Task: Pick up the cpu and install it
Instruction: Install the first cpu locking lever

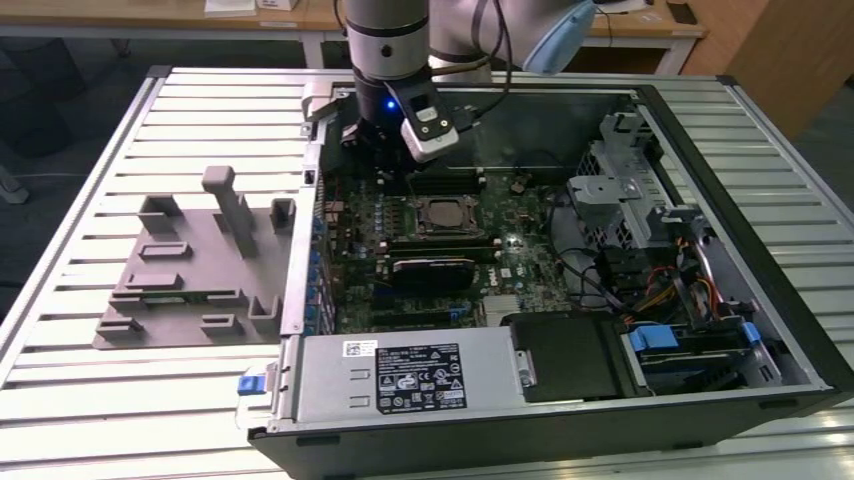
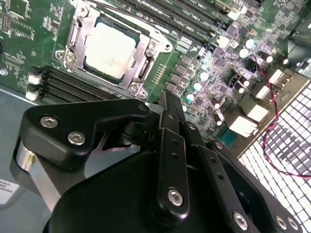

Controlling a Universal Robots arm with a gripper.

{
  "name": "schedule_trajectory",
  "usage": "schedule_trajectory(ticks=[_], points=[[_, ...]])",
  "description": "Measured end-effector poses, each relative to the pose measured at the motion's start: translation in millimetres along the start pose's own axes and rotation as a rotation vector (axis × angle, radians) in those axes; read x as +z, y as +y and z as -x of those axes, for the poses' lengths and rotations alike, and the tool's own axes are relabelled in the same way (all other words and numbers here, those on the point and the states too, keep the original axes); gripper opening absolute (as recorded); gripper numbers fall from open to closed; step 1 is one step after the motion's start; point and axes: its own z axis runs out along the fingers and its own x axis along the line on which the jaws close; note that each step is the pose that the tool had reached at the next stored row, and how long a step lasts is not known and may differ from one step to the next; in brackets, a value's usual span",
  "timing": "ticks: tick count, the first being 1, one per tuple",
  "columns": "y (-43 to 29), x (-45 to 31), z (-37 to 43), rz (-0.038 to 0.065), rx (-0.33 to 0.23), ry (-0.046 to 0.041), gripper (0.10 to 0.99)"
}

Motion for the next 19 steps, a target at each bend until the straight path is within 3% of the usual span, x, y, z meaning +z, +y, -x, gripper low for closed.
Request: schedule_trajectory(ticks=[5,19], points=[[-0.3,-0.3,-4.7,0.015,0.001,-0.0021,0.106],[-0.4,-0.4,-6.1,0.019,0.001,-0.0019,0.106]])
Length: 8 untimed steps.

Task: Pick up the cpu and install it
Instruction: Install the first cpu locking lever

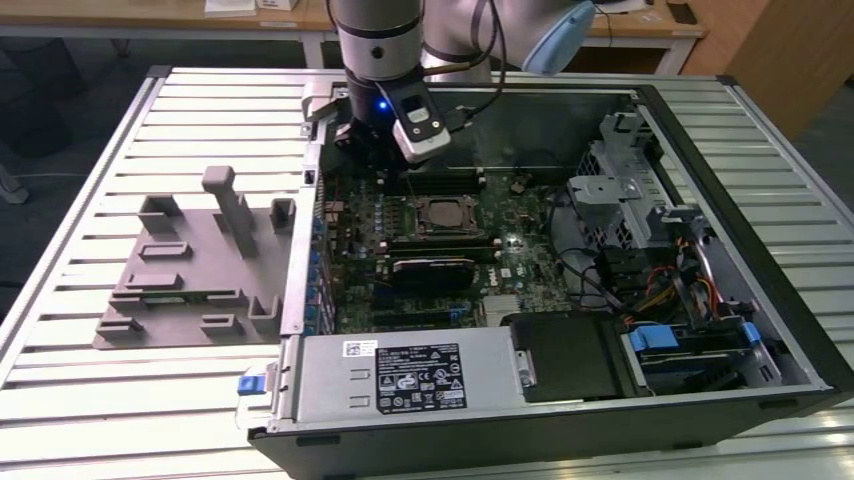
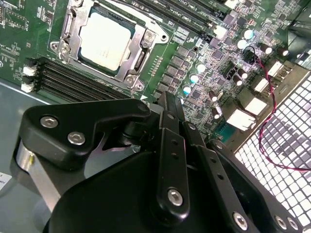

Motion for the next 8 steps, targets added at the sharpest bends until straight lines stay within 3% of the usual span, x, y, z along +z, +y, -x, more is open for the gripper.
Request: schedule_trajectory(ticks=[4,8], points=[[0.0,0.0,-0.5,0.008,0.000,0.0004,0.106],[0.0,0.0,-0.7,0.044,0.003,0.0026,0.106]])
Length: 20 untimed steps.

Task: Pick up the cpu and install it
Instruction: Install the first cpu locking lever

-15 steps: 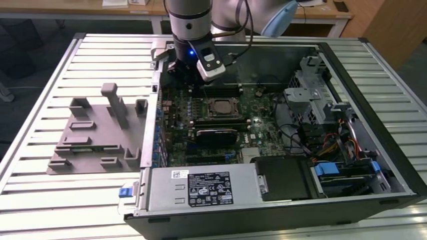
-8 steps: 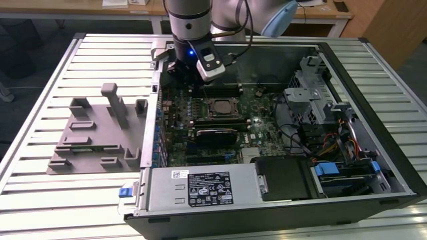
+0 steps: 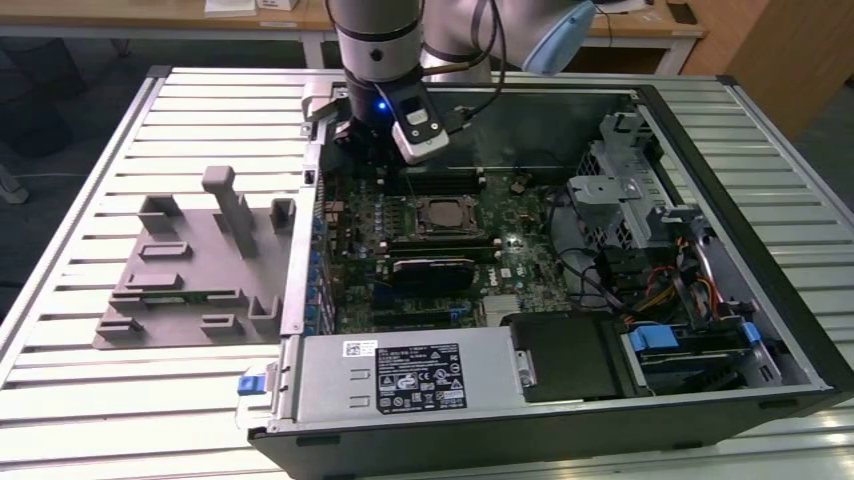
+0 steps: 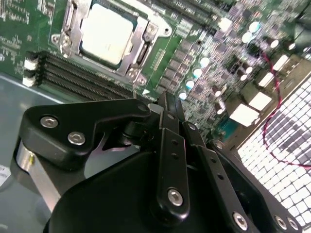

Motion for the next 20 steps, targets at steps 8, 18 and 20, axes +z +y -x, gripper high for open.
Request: schedule_trajectory(ticks=[8,18,20], points=[[-0.1,0.0,-0.9,0.100,0.006,0.0057,0.106],[0.4,0.4,5.8,0.134,0.009,0.0104,0.106],[0.7,0.7,11.1,0.132,0.009,0.0137,0.106]])
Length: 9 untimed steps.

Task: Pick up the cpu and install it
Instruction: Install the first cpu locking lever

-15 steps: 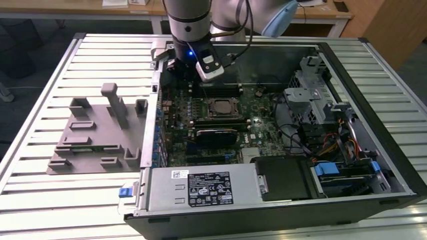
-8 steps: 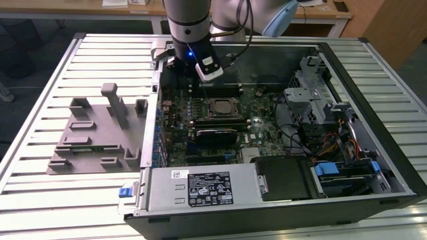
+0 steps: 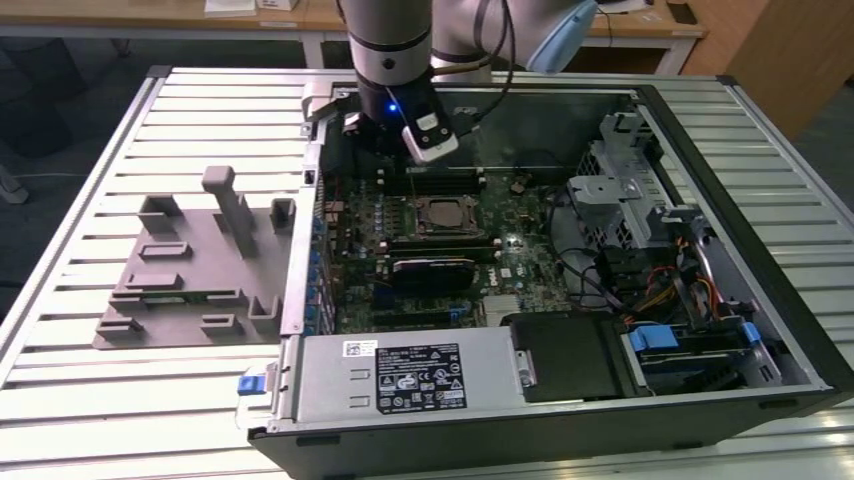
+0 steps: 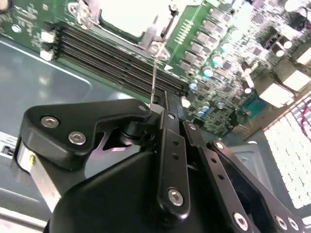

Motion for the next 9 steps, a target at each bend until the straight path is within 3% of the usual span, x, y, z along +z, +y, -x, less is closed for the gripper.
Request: schedule_trajectory(ticks=[6,9], points=[[0.7,0.8,15.5,-0.003,0.002,0.0088,0.106],[0.9,0.9,18.0,-0.003,0.002,0.0095,0.106]])
